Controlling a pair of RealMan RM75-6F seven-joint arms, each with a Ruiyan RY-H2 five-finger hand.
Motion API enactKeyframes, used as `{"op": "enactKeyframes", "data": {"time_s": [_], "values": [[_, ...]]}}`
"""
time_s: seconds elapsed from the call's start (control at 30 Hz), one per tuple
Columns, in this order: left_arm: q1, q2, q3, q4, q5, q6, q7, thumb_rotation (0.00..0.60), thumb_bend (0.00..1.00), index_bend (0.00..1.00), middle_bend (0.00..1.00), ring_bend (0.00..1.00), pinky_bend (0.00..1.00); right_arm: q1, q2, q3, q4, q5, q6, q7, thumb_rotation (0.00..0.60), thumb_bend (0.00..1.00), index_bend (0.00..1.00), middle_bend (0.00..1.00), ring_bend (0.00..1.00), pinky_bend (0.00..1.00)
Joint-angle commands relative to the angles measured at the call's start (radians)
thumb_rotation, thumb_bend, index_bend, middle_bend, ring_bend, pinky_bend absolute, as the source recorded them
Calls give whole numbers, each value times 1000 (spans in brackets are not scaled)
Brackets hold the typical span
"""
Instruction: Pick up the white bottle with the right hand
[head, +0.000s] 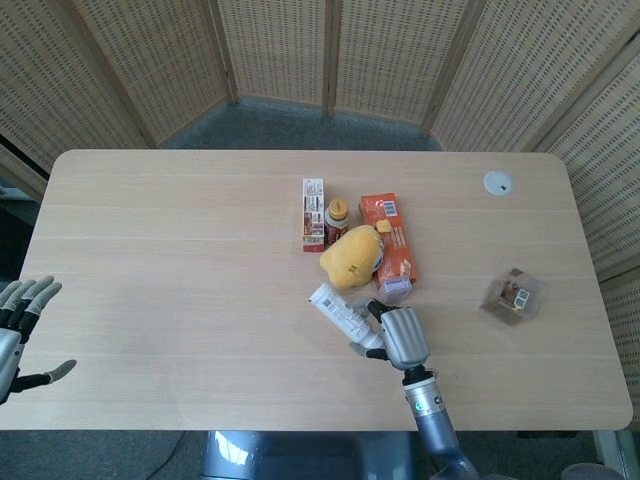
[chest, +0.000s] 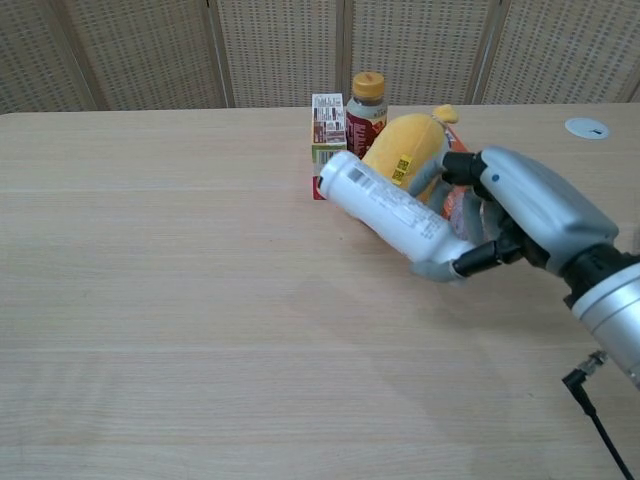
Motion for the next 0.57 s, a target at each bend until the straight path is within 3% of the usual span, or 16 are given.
{"op": "enactKeyframes", "data": {"time_s": [0.03,0.27,0.47,0.57], "values": [[0,0,1,-1,1,1,1,600,64,85,0,0,0,44,58,59,-139,-9,-12,-61,600,118,523,685,701,756],[-1,-1,2,0,3,-2,1,600,65,86,0,0,0,110,107,159,-252,42,-69,-104,600,118,523,684,702,757],[-2,-4,3,0,2,-6,7,600,64,86,0,0,0,165,123,223,-261,88,-108,-124,600,116,525,684,701,757],[-3,-5,2,0,0,-8,9,600,65,86,0,0,0,179,129,231,-256,106,-116,-131,600,116,524,685,702,756]]}}
